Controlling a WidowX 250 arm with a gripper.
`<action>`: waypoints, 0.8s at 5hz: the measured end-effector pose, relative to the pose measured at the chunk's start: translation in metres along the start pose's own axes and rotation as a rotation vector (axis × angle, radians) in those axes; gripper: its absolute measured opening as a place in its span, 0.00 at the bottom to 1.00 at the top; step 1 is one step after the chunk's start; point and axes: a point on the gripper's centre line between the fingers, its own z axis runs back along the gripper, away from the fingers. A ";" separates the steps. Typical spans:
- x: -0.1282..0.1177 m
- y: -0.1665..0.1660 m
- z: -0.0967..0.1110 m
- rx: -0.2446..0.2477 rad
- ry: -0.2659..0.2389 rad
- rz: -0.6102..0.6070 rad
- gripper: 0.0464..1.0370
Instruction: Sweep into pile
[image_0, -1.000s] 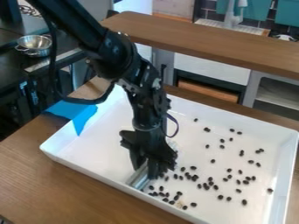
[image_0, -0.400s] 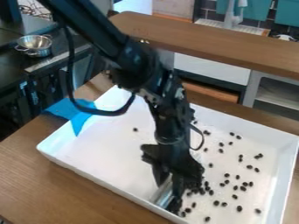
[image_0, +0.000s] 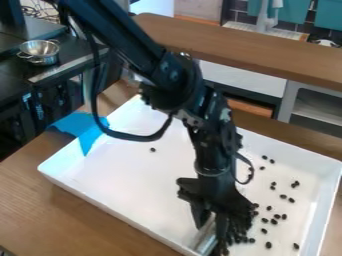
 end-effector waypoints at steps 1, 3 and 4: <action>-0.004 -0.022 -0.001 -0.021 0.011 -0.010 0.33; -0.007 -0.035 -0.001 -0.039 0.018 -0.019 0.33; -0.010 -0.012 0.001 -0.019 0.016 -0.035 0.33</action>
